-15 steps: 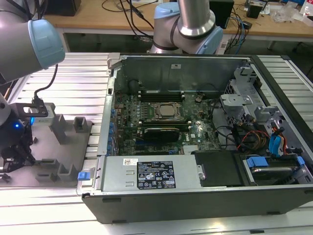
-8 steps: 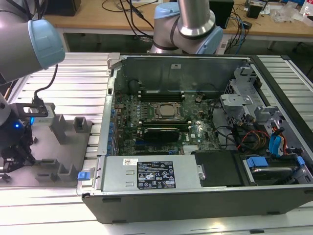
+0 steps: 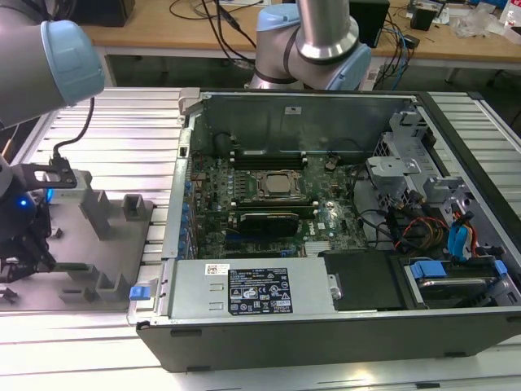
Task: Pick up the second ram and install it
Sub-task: 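Pick up the second ram and move it above second insertion slot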
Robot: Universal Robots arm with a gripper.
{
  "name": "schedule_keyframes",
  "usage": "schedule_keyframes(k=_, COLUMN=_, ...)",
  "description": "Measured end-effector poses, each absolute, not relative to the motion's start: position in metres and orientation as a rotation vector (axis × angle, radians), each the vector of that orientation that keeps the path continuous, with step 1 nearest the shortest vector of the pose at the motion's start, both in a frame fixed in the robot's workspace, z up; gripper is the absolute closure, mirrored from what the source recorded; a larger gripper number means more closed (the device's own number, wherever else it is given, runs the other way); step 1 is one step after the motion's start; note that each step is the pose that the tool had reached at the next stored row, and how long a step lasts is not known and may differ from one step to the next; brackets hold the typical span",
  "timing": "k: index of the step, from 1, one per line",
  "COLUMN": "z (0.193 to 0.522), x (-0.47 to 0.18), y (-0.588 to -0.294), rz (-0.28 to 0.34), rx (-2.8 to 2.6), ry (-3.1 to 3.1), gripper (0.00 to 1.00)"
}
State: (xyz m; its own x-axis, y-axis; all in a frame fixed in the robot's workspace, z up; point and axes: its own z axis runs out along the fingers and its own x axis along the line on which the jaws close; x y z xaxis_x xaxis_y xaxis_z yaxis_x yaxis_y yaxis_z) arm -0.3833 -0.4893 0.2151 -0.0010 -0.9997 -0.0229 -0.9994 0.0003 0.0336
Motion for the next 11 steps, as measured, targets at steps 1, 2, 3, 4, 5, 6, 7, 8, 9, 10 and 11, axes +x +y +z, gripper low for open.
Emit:
schedule_keyframes(k=1, z=0.217, x=-0.383, y=-0.489, rz=-0.063, rx=2.215, ry=-2.216, gripper=0.87)
schedule_keyframes(k=2, z=0.218, x=-0.383, y=-0.489, rz=-0.063, rx=2.215, ry=-2.216, gripper=0.87)
schedule_keyframes(k=3, z=0.22, x=-0.383, y=-0.489, rz=-0.063, rx=2.215, ry=-2.216, gripper=0.87)
schedule_keyframes(k=4, z=0.221, x=-0.383, y=-0.489, rz=-0.063, rx=2.215, ry=-2.216, gripper=0.87)
schedule_keyframes(k=5, z=0.223, x=-0.383, y=-0.489, rz=-0.063, rx=2.215, ry=-2.216, gripper=0.87)
schedule_keyframes(k=6, z=0.225, x=-0.383, y=-0.489, rz=-0.063, rx=2.215, ry=-2.216, gripper=0.87)
schedule_keyframes(k=7, z=0.227, x=-0.383, y=-0.489, rz=-0.063, rx=2.215, ry=-2.216, gripper=0.87)
schedule_keyframes(k=8, z=0.229, x=-0.383, y=-0.489, rz=-0.063, rx=2.215, ry=-2.216, gripper=0.87)
schedule_keyframes(k=9, z=0.232, x=-0.383, y=-0.489, rz=-0.063, rx=2.215, ry=-2.216, gripper=0.87)
schedule_keyframes(k=10, z=0.234, x=-0.383, y=-0.489, rz=-0.063, rx=2.215, ry=-2.216, gripper=0.87)
schedule_keyframes(k=11, z=0.237, x=-0.383, y=-0.489, rz=-0.062, rx=2.215, ry=-2.216, gripper=0.87)
